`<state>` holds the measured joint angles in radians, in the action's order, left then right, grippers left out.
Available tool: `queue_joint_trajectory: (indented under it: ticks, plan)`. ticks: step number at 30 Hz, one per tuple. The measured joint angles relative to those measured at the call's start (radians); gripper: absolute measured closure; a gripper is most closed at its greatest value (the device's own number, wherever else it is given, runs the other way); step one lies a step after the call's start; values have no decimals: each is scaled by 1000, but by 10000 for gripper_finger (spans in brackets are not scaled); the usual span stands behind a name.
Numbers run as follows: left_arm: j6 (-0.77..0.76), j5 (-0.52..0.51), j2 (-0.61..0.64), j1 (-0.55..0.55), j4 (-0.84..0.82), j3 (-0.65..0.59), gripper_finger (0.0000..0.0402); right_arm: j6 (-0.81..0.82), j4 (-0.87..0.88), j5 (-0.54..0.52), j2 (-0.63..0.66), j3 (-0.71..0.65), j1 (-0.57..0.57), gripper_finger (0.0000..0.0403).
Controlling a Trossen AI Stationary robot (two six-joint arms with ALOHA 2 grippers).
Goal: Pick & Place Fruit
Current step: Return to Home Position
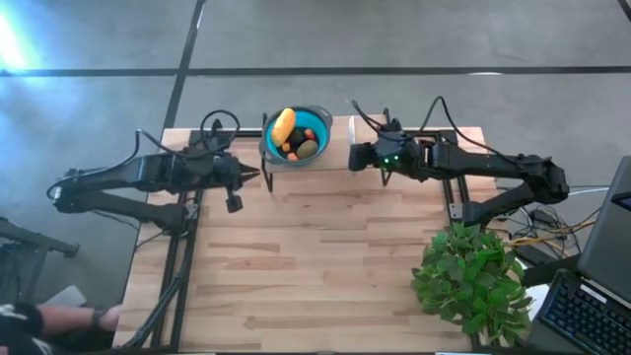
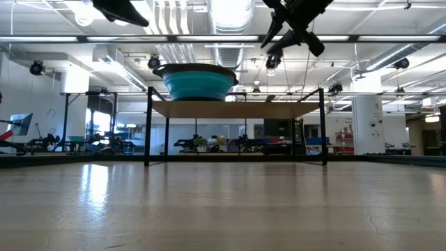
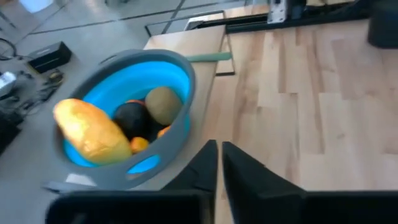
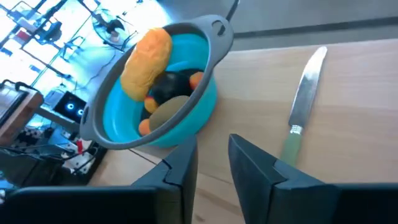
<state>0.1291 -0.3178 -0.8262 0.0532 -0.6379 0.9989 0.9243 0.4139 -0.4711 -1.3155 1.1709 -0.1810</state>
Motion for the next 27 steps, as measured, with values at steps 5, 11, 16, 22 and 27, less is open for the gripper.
queue_joint_trajectory:
  ticks: [5, 11, 16, 22, 27]
  plan:
    - [-51, 80, 34, 0, 99, -87, 394, -25, -2, 0, -11, 0, 0, 342]
    - [-110, 143, 137, 0, 222, -231, 396, -46, -2, 1, -22, 0, 0, 365]
    - [-151, 145, 236, 0, 331, -358, 396, -46, -3, 1, -21, 0, 0, 381]
    - [-163, 155, 340, 0, 358, -472, 398, -61, -4, 1, -21, 0, 0, 393]
    - [-174, 178, 456, 0, 421, -571, 399, -62, -6, 2, -21, 0, 0, 394]
